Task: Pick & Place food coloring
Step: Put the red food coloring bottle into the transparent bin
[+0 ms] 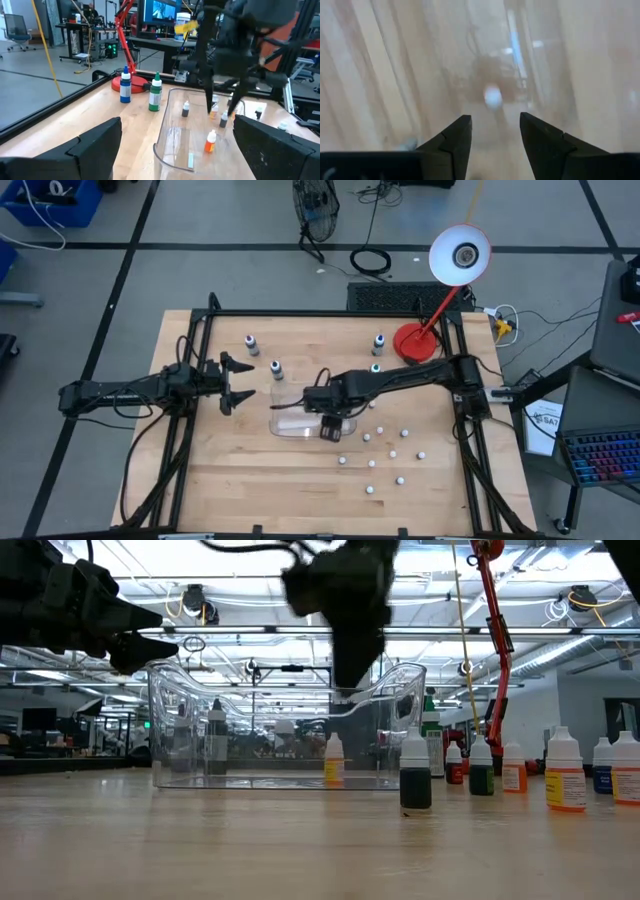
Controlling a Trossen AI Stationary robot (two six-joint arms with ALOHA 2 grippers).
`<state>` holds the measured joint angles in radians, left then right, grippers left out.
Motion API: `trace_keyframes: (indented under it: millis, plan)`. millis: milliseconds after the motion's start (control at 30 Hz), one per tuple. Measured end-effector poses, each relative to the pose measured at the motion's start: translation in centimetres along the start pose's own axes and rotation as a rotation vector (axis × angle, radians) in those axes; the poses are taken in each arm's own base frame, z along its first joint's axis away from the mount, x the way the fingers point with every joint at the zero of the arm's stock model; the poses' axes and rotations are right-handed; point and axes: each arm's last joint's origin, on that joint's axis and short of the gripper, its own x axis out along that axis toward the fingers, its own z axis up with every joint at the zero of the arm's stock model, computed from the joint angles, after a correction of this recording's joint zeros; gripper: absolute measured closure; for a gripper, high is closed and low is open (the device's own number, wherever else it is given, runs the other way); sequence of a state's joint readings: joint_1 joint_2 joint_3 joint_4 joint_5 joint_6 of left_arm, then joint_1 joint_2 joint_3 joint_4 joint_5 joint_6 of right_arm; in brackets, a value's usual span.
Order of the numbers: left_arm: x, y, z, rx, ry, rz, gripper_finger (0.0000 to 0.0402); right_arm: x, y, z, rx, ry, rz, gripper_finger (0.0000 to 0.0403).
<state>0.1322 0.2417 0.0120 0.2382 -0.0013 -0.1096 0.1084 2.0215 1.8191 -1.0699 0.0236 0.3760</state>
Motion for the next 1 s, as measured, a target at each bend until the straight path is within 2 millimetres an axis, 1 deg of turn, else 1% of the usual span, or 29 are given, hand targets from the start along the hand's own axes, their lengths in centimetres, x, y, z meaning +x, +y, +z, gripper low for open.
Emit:
trace_keyframes:
  millis: [167, 267, 367, 467, 533, 633, 733, 833, 1000]
  plan:
    - [0.0, 0.0, 0.0, 0.000, 0.000, 0.000, 0.0023, -4.5, 0.3, -3.5, 0.206, 0.117, -0.060, 0.0250]
    - [0.0, 0.0, 0.0, 0.000, 0.001, 0.000, 0.0023, -6.6, 0.9, -5.9, 0.322, 0.172, -0.149, 0.0251]
    - [0.0, 0.0, 0.0, 0.000, 0.002, 0.000, 0.0023, -8.4, 1.8, -8.2, 0.414, 0.199, -0.225, 0.0253]
    - [0.0, 0.0, 0.0, 0.000, 0.002, 0.000, 0.0023, -9.3, 3.3, -10.1, 0.465, 0.148, -0.213, 0.0255]
    - [0.0, 0.0, 0.0, 0.000, 0.002, 0.000, 0.0023, -9.6, 4.0, -11.4, 0.510, 0.131, -0.197, 0.0255]
    - [0.0, 0.0, 0.0, 0.000, 0.002, 0.000, 0.0023, -9.3, 4.5, -13.9, 0.571, 0.176, -0.236, 0.0255]
    - [0.0, 0.0, 0.0, 0.000, 0.002, 0.000, 0.0023, -8.6, 4.8, -16.2, 0.640, 0.205, -0.265, 0.0257]
    - [0.0, 0.0, 0.0, 0.000, 0.002, 0.000, 0.0023, -7.4, 4.8, -18.4, 0.695, 0.239, -0.307, 0.0257]
    - [0.0, 0.0, 0.0, 0.000, 0.002, 0.000, 0.0023, -5.5, 4.8, -20.7, 0.740, 0.252, -0.347, 0.0257]
